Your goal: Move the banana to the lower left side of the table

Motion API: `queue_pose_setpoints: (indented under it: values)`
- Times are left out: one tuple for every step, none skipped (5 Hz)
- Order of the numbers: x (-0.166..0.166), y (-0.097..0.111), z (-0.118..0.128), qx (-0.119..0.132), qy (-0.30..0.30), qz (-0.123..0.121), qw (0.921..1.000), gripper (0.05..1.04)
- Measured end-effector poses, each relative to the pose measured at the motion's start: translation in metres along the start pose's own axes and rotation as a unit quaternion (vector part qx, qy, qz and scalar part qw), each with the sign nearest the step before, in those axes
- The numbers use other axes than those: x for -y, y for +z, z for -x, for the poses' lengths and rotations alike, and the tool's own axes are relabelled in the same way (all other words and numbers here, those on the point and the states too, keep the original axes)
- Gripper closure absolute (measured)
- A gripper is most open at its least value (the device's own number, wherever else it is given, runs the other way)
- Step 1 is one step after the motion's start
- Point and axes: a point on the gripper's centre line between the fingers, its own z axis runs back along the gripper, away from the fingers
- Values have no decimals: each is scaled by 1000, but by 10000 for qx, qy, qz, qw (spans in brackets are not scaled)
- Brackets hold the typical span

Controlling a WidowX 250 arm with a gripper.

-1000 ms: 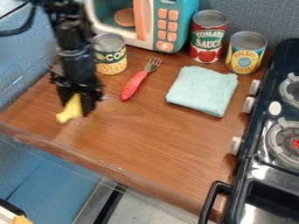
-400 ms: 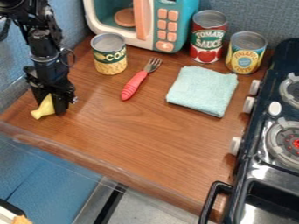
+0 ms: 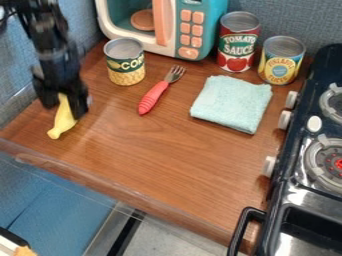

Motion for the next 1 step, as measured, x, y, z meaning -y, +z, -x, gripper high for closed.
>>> queue_pose_setpoints:
  values:
    - [4,17,-6,133,-86,274,9995,82]
